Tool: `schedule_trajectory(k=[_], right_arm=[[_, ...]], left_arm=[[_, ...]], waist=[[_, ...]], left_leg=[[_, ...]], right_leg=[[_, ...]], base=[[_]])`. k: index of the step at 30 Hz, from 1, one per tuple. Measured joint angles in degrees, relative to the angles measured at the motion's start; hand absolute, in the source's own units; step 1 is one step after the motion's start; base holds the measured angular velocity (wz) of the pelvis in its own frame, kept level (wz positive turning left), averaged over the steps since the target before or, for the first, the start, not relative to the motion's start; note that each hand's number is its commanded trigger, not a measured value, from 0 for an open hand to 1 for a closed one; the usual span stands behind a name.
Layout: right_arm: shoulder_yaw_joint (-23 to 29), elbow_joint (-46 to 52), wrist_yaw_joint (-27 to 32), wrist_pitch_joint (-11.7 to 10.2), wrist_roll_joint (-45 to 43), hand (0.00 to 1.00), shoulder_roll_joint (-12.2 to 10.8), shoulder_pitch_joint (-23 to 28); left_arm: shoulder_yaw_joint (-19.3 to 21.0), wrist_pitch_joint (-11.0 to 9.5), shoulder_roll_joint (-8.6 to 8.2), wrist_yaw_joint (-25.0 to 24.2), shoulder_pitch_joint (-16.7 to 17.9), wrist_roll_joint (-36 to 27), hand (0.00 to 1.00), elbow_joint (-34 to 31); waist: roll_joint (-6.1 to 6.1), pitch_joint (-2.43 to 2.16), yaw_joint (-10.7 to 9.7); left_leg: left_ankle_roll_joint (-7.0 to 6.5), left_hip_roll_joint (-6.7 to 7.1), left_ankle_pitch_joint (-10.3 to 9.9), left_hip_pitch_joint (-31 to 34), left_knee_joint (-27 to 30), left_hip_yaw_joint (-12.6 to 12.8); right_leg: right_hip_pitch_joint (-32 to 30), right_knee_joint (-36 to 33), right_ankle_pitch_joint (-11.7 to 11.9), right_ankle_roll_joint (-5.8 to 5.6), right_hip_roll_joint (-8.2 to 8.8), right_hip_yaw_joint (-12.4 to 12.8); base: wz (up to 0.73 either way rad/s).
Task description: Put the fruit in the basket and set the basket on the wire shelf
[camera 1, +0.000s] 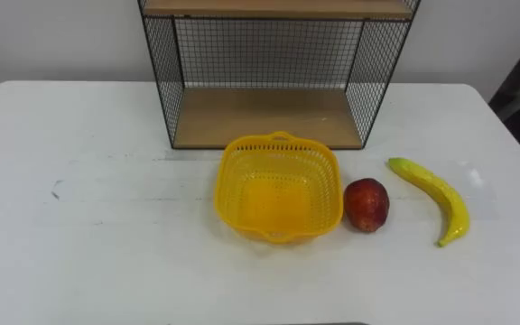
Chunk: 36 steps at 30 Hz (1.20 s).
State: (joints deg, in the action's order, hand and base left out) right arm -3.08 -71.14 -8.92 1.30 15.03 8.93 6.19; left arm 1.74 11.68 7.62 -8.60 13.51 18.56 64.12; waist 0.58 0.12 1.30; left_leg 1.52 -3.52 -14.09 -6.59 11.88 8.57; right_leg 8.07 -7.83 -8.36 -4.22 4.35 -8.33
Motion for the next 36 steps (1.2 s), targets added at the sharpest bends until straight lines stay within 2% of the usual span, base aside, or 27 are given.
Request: schedule_trajectory(k=[9, 14, 20, 29, 33, 36], right_arm=[[0.0, -0.3, 0.0, 0.1, 0.1, 0.0, 0.0, -0.6], [1.6, -0.3, 0.0, 0.2, 0.1, 0.0, 0.0, -0.4], [2.2, -0.3, 0.9, 1.2, 1.5, 0.0, -0.1, -0.3], [3.5, -0.3, 3.5, 1.3, 9.8, 0.0, -0.4, 1.6], [7.3, -0.7, 6.4, 1.5, 15.1, 0.0, -1.5, 3.1], [10.0, -2.1, 8.3, 2.5, 21.5, 0.0, -1.6, 3.5]], left_arm=[[-0.7, 0.0, -0.03, 0.3, -0.2, 1.0, 0.0, 0.1], [0.3, 0.0, -0.06, 0.7, -0.2, 1.2, 0.0, 0.2], [0.3, 0.0, -0.07, 0.9, -0.2, 1.2, 0.0, 0.2], [0.4, -0.3, -0.25, 1.8, -0.3, 1.2, 0.0, 0.0], [2.8, -0.3, -0.84, 3.1, -0.2, 1.2, 0.0, 0.1], [3.8, -0.5, -1.02, 4.9, 0.6, 1.1, 0.0, 0.0]], waist=[[-0.07, 0.04, -0.7], [-0.1, 0.04, -1.0], [-0.07, 0.02, -1.0], [-0.22, -0.07, -1.1], [-0.51, -0.2, -1.7], [-0.65, -0.22, -2.9]], left_leg=[[0.0, 0.0, 0.0, 0.0, 0.0, -0.1], [0.0, 0.0, 0.0, 0.0, 0.0, 0.0], [0.0, 0.0, 0.0, 0.0, -0.1, 0.1], [0.0, -0.02, 0.0, 0.2, -0.1, 0.2], [0.0, -0.01, 0.0, -0.1, -0.2, 0.2], [-0.01, -0.01, 0.0, -0.5, -0.2, 0.2]], right_leg=[[0.0, 0.0, 0.0, 0.0, 0.0, 0.0], [-0.1, 0.0, 0.0, 0.0, 0.0, 0.0], [-0.2, 0.0, 0.0, 0.04, 0.0, 0.3], [-0.5, 0.0, 0.0, 0.04, 0.0, 0.3], [-0.2, 0.0, 0.0, 0.05, 0.0, 0.3], [0.1, -0.1, 0.0, 0.04, 0.0, 0.4]], base=[[0.0], [0.0], [-0.01], [0.0], [0.0], [-0.01]])
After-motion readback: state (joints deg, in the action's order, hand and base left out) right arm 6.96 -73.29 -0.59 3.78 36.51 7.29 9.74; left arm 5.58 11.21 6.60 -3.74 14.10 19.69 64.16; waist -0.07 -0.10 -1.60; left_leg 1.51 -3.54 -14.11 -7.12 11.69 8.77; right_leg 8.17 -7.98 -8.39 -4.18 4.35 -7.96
